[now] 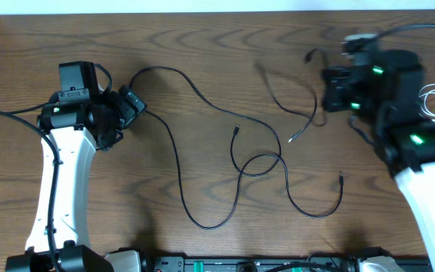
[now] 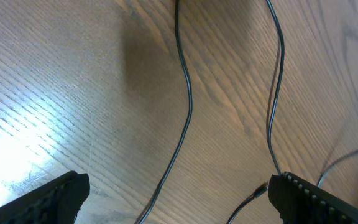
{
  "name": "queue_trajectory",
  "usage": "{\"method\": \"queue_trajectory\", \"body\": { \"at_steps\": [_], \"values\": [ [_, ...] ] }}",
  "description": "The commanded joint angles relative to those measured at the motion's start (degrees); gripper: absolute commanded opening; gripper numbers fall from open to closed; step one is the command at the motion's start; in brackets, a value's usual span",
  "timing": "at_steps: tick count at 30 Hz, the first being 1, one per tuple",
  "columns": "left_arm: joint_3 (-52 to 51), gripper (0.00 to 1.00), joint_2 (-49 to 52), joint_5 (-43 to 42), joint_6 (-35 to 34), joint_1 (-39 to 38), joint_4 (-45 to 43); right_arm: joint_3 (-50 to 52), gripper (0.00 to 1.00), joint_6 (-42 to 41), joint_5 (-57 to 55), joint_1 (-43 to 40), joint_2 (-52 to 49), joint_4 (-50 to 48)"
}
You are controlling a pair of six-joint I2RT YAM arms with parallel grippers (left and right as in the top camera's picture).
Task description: Untangle cables
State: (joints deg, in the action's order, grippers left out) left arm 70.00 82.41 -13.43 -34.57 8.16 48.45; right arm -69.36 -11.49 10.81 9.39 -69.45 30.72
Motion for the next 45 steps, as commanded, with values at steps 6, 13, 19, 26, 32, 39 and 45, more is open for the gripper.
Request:
{"method": "queue_trajectory", "body": {
  "at_steps": [6, 13, 19, 26, 32, 39, 45],
  "values": [
    [0.3, 0.98, 0.2, -0.1, -0.2, 0.2, 0.2, -1.2, 0.01, -17.9, -14.7, -9.4, 12.9, 6.9],
    [0.3, 0.98, 0.2, -0.1, -0.2, 0.2, 0.2, -1.2, 0.01, -20.9, -28.8, -14.8, 18.4, 10.5],
    [0.3, 0.98, 0.2, -0.1, -0.2, 0.2, 0.2, -1.2, 0.01, -12.5, -28.9, -16.0, 17.1, 12.2],
    [0.3, 0.98, 0.2, -0.1, -0.2, 0.2, 0.2, -1.2, 0.01, -5.8, -11.9, -17.6, 8.9, 13.3],
    [0.3, 0.98, 0.2, -0.1, -0.2, 0.2, 0.2, -1.2, 0.01, -5.8, -2.1, -17.5, -0.2, 20.1],
    [0.3, 0.98, 0.2, -0.1, -0.2, 0.2, 0.2, -1.2, 0.01, -5.5, 3.8, -15.3, -9.8, 29.8],
    [0.3, 0.98, 0.2, -0.1, -0.2, 0.2, 0.2, -1.2, 0.01, -4.1, 5.0, -11.6, -15.8, 34.1]
  ]
}}
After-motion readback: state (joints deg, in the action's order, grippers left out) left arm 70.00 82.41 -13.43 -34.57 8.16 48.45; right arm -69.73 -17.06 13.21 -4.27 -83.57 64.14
